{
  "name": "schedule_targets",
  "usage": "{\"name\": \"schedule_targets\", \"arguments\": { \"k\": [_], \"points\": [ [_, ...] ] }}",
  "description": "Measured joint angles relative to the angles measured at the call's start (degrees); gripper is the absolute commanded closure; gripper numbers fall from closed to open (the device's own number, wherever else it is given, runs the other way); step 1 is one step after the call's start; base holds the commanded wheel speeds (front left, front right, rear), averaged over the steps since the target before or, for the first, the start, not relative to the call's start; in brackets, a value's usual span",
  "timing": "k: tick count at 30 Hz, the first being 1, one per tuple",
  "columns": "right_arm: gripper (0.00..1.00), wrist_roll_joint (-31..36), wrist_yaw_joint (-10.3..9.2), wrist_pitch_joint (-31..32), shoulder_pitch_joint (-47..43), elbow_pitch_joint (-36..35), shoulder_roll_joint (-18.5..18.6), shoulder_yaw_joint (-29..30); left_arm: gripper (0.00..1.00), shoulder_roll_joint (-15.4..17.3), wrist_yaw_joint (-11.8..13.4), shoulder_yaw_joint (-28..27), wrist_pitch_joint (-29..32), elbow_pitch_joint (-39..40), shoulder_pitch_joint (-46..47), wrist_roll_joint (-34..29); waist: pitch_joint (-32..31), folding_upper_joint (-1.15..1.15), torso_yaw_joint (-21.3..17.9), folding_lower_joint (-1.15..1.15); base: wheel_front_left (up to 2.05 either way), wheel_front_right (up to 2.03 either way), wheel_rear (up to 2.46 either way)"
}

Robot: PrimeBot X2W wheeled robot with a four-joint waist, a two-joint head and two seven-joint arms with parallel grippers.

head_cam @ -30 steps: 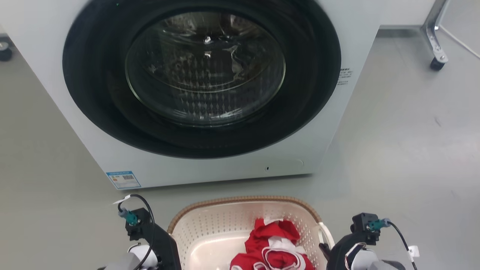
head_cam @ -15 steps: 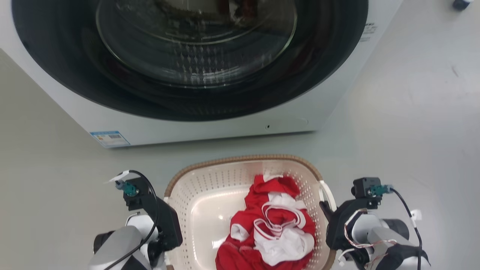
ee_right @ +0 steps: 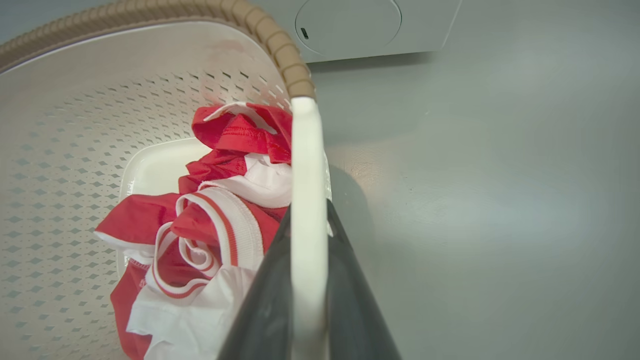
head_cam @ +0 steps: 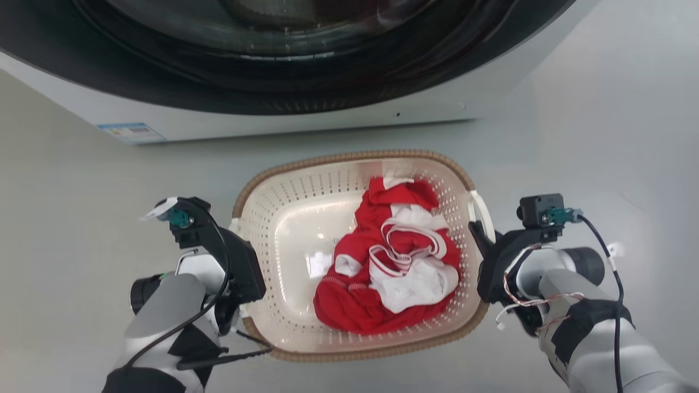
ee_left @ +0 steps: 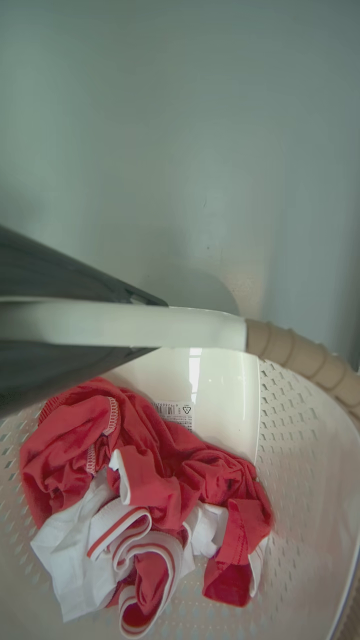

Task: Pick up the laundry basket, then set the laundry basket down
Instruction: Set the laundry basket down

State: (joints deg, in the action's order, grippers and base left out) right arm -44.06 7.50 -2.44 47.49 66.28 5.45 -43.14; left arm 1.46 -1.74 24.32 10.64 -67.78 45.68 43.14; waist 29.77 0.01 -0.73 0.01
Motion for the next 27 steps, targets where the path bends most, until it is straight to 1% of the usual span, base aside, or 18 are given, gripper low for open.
{"name": "schedule_targets", "arguments": {
  "k": [6,16,17,27],
  "points": [
    [1.0,0.49,-0.01,-1.13,2.77,-0.41,0.41,-0.37,1.0,0.1,0.6,0.09,-1.56,0.46,2.67,-0.07,4.33,0.0,0.23,0.0,0.0,0.0,0.0],
    [1.0,1.45,-0.02,-4.32,6.16,-0.55,0.59,-1.1,1.0,0.16,1.4,0.26,-6.09,0.36,6.26,-1.41,12.0,0.0,0.69,0.0,0.0,0.0,0.0],
    [1.0,1.64,-0.02,-4.66,6.43,-0.54,0.6,-1.18,1.0,0.18,1.77,0.31,-6.62,0.33,6.48,-1.49,12.61,0.0,0.72,0.0,0.0,0.0,0.0],
    [1.0,1.76,-0.02,-8.04,8.87,0.42,0.64,-1.22,1.0,0.07,1.74,0.32,-11.02,0.07,8.45,-1.93,17.05,0.0,0.83,-0.01,0.0,0.0,0.0]
  ]
}}
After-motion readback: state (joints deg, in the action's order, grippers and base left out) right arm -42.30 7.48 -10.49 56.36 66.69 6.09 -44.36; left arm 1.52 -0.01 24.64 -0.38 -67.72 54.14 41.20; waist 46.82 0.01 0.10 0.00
